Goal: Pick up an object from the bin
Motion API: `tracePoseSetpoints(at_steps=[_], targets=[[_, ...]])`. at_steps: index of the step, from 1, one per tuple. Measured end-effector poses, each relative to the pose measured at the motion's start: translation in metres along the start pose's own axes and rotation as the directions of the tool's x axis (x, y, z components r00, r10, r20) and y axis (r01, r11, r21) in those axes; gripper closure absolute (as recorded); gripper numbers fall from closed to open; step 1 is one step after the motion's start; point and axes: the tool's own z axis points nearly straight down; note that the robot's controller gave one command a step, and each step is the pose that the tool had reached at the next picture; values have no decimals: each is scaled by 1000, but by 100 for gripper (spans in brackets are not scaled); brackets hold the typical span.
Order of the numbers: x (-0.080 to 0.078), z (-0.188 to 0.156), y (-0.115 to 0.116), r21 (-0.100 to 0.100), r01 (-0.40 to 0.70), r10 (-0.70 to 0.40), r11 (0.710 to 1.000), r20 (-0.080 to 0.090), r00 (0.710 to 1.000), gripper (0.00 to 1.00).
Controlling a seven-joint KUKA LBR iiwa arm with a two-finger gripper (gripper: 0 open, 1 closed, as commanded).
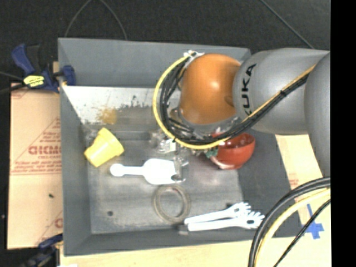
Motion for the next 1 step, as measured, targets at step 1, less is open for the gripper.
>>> tracePoseSetpoints(at_steps=[1], targets=[[-15,61,-10,-2,-61,61,998,-9,998,0]])
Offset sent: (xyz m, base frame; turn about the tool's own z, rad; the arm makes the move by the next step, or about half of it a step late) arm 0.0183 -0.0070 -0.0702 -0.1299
